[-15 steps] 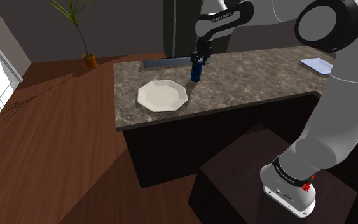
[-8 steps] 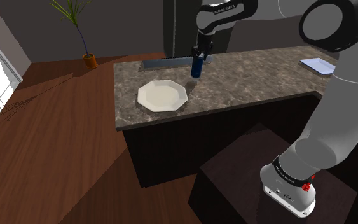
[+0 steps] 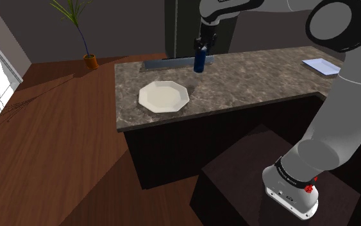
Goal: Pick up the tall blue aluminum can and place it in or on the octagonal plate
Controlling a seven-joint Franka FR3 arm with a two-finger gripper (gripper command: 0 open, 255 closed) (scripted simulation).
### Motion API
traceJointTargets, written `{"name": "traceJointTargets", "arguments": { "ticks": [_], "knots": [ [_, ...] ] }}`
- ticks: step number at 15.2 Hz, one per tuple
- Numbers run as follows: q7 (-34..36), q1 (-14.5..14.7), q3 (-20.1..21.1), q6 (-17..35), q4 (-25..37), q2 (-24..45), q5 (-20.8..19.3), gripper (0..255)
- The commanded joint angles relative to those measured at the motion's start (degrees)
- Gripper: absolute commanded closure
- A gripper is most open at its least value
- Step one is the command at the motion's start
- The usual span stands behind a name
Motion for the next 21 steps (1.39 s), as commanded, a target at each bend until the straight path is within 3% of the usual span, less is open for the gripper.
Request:
{"name": "traceJointTargets", "arguments": {
  "ticks": [1,11,21],
  "knots": [
    [-0.11,-0.05,-0.02,-1.43,1.37,-0.09,0.03,255],
    [11.45,7.07,3.87,-4.03,1.35,-2.25,-2.30,255],
    [23.94,15.04,8.27,-9.21,8.49,0.58,-4.73,255]
  ]
}}
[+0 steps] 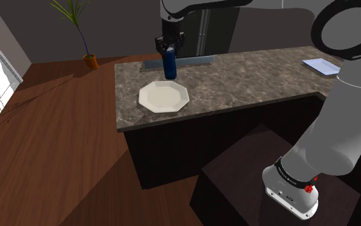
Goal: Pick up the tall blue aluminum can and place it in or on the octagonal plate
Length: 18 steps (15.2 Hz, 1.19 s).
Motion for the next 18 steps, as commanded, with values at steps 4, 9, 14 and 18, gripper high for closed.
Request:
{"name": "traceJointTargets", "arguments": {
  "ticks": [4,9,14,18],
  "knots": [
    [3.25,2.01,0.97,0.70,0.60,1.55,-0.72,255],
    [3.58,1.95,0.92,4.44,-2.90,1.80,-0.87,255],
    [3.92,1.91,0.85,8.05,-5.95,2.37,-1.08,255],
    [4.22,1.90,0.79,10.86,-8.11,3.04,-1.29,255]
  ]
}}
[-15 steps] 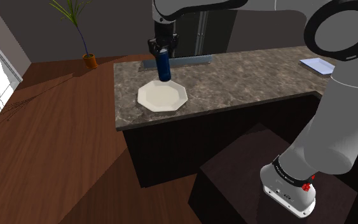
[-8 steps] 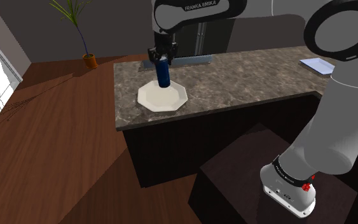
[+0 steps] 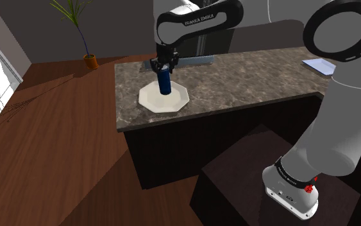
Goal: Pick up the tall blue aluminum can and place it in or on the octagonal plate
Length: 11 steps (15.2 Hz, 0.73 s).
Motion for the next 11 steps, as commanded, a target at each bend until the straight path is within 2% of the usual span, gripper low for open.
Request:
{"name": "traceJointTargets", "arguments": {
  "ticks": [1,4,11],
  "knots": [
    [0.12,-0.01,-0.05,1.34,-0.71,0.56,-0.12,255],
    [0.39,0.00,-0.11,3.67,-2.31,1.32,-0.33,255],
    [0.39,0.00,-0.12,3.67,-2.31,1.32,-0.33,255]
  ]
}}
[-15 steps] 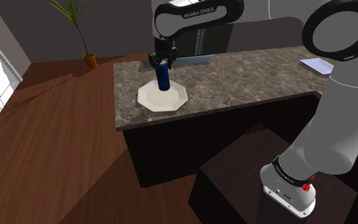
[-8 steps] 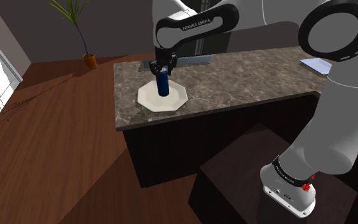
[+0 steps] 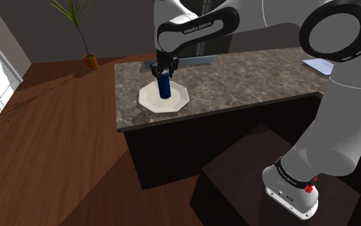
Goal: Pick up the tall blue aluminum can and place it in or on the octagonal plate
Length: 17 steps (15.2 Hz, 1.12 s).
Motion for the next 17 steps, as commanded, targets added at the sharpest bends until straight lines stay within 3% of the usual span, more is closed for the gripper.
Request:
{"name": "traceJointTargets", "arguments": {
  "ticks": [1,2,7,11,17],
  "knots": [
    [0.00,0.02,0.02,0.01,-0.14,0.14,0.02,255],
    [-0.02,0.01,0.02,-0.04,-0.14,0.09,0.03,0],
    [0.00,0.02,0.02,0.01,-0.14,0.14,0.02,0],
    [-0.35,0.21,0.31,-6.19,3.42,-2.51,0.54,0],
    [-0.35,0.21,0.31,-6.19,3.42,-2.51,0.54,0]
  ]
}}
